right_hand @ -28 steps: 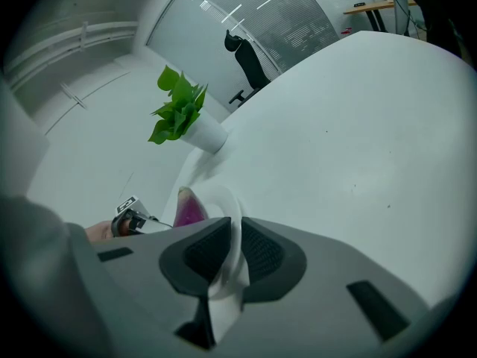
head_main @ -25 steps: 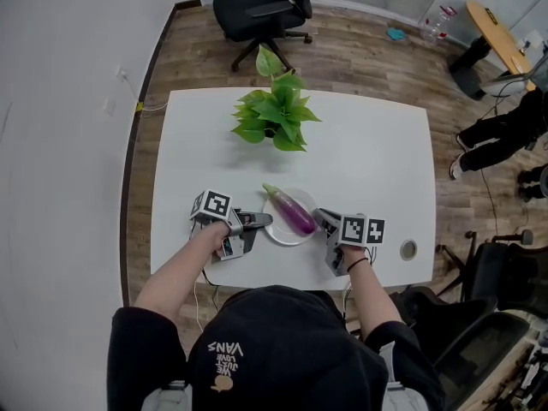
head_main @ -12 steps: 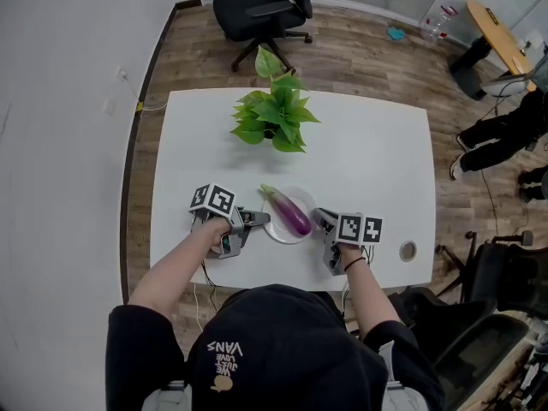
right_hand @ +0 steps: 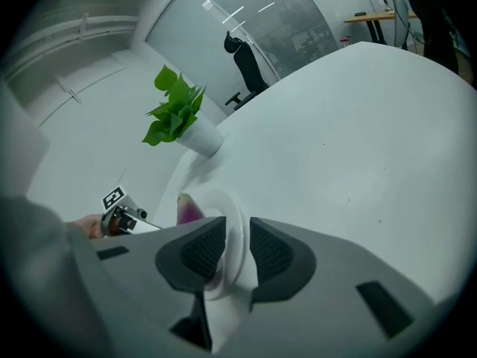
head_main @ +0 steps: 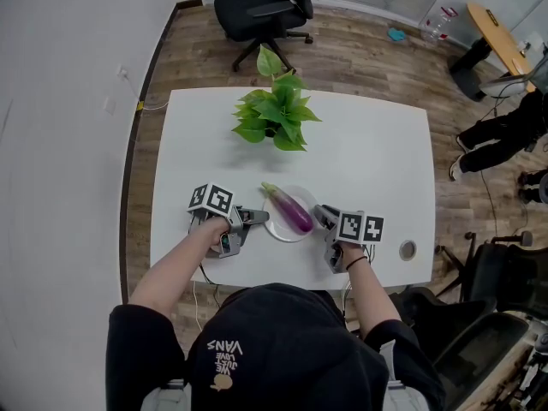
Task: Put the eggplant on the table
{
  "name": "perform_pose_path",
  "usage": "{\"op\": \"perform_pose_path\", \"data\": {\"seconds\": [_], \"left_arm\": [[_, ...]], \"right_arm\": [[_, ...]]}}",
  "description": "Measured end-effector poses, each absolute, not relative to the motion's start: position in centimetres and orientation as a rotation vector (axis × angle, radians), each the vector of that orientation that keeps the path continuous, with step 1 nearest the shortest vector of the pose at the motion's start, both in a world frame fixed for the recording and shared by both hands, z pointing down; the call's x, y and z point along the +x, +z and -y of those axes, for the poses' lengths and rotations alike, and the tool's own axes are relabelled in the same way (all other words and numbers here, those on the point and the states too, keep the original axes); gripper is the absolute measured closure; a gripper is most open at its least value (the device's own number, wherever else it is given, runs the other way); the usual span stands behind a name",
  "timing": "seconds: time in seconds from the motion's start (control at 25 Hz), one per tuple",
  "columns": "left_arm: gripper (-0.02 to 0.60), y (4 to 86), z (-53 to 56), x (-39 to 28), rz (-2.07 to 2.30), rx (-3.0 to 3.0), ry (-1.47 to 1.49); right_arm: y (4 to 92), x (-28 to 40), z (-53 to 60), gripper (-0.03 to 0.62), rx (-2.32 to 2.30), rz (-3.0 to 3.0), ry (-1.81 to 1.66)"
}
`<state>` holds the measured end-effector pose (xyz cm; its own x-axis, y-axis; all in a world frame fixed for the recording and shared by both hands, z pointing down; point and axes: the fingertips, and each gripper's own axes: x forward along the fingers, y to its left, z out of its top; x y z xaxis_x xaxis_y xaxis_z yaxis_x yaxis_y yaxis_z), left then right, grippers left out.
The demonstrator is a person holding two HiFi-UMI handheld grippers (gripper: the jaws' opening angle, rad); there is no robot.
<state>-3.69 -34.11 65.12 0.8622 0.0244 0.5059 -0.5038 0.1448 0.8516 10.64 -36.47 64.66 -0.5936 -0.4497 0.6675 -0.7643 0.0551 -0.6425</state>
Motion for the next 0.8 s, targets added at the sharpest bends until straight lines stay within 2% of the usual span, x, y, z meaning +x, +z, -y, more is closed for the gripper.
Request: {"op": "perform_pose_path", "data": {"seconds": [0.4,0.8], "left_arm": [[0.465,63.7,35.1,-4.7,0.495,1.558,0.42],[0.48,56.7,37.6,-4.5,0.67,1.984,0.211]], "right_arm": [[62.9,10.7,36.8,0.503,1.265,2.097,1.458],[57.2,9.7,37.1,0.503,1.362,2.281,1.259]]}}
